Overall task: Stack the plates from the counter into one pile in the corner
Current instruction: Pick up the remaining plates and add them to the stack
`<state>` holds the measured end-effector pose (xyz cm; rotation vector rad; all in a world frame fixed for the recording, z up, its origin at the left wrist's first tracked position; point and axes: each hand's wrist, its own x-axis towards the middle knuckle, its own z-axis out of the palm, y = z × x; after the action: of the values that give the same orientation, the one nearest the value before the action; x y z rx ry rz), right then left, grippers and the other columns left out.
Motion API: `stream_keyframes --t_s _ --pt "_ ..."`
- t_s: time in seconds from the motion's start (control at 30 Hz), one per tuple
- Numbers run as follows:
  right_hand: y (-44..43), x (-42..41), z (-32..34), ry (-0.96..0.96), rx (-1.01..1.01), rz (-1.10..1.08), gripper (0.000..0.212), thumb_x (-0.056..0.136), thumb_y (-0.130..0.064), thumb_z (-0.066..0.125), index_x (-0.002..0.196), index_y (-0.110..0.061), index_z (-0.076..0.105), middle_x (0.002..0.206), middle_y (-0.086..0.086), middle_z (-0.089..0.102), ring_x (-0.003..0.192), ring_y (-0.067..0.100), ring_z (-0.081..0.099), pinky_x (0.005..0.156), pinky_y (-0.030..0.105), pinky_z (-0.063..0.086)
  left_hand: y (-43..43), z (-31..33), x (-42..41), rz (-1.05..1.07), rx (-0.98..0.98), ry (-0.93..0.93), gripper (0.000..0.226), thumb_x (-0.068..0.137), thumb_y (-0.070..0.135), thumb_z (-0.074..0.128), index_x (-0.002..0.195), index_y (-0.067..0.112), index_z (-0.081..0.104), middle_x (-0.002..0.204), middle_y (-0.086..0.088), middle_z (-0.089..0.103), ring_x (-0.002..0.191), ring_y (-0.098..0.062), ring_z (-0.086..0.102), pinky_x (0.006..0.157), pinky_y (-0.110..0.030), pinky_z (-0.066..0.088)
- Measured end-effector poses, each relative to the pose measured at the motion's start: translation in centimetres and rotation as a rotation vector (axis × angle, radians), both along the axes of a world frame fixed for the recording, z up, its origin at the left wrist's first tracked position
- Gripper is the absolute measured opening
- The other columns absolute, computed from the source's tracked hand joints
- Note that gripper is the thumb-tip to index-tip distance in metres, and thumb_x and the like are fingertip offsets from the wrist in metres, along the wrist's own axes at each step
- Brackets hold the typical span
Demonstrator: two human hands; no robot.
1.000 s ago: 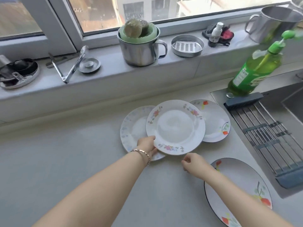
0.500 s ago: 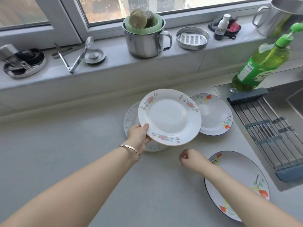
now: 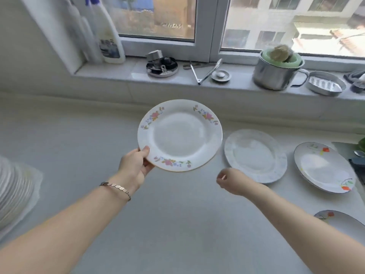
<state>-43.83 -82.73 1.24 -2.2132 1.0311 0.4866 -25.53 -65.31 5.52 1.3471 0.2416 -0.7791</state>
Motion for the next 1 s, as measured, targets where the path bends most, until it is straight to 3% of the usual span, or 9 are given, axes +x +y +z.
stream_keyframes --t_s 0.07,0.17,0.27,0.37,0.47,0.6,1.0 --pt "2.9 3.5 0.8 -0.002 -0.031 0.072 0.026 0.089 -0.025 0.046 0.106 -0.016 0.063 0.111 0.004 0.068 0.102 0.024 0.062 0.08 0.027 0.046 4.4 0.8 2.6 0.07 -0.02 -0.016 0.014 0.097 0.004 0.045 0.108 0.003 0.053 0.086 -0.007 0.062 0.075 -0.017 0.061 0.061 -0.029 0.054" --pt "7.7 9.2 1.4 -0.015 -0.052 0.173 0.027 0.09 -0.024 0.046 0.109 -0.015 0.063 0.112 0.005 0.068 0.104 0.024 0.062 0.075 0.023 0.042 11.2 2.1 6.6 0.198 -0.054 -0.046 0.014 0.096 0.003 0.046 0.107 0.003 0.055 0.085 -0.007 0.063 0.074 -0.017 0.061 0.048 -0.023 0.058" --pt "12.9 15.1 1.4 -0.036 -0.043 0.237 0.025 0.09 -0.024 0.047 0.106 -0.015 0.063 0.11 0.007 0.068 0.096 0.024 0.062 0.08 0.027 0.046 18.1 3.2 10.7 0.283 -0.056 -0.079 0.012 0.095 0.002 0.046 0.101 0.004 0.057 0.083 -0.007 0.063 0.071 -0.016 0.061 0.044 -0.02 0.056" --pt "18.2 21.1 1.3 -0.067 -0.02 0.247 0.016 0.089 -0.023 0.049 0.095 -0.018 0.063 0.094 0.004 0.069 0.087 0.022 0.062 0.076 0.028 0.047 25.3 4.1 14.9 0.327 -0.01 -0.126 0.016 0.095 0.002 0.048 0.084 0.007 0.06 0.081 -0.007 0.063 0.069 -0.017 0.061 0.044 -0.019 0.056" --pt "23.4 26.4 1.0 -0.082 0.023 0.244 0.016 0.087 -0.02 0.05 0.072 -0.025 0.057 0.07 -0.007 0.064 0.077 0.019 0.064 0.077 0.029 0.051 32.2 4.5 18.8 0.377 0.041 -0.179 0.017 0.093 0.001 0.051 0.08 0.005 0.061 0.079 -0.009 0.064 0.069 -0.019 0.062 0.045 -0.021 0.056" --pt "28.9 31.5 0.7 -0.066 0.03 0.301 0.02 0.086 -0.02 0.05 0.068 -0.029 0.053 0.067 -0.009 0.063 0.072 0.017 0.062 0.071 0.026 0.05 39.7 4.2 22.7 0.404 0.12 -0.213 0.019 0.093 0.001 0.05 0.079 0.006 0.061 0.081 -0.009 0.064 0.071 -0.018 0.061 0.045 -0.019 0.056" --pt "33.9 36.6 0.9 -0.02 -0.005 0.356 0.024 0.087 -0.017 0.049 0.066 -0.029 0.053 0.073 -0.003 0.067 0.069 0.016 0.062 0.056 0.019 0.043 47.3 0.3 26.2 0.375 0.157 -0.048 0.017 0.093 0.0 0.049 0.081 0.001 0.061 0.08 -0.013 0.064 0.069 -0.023 0.061 0.042 -0.023 0.056"
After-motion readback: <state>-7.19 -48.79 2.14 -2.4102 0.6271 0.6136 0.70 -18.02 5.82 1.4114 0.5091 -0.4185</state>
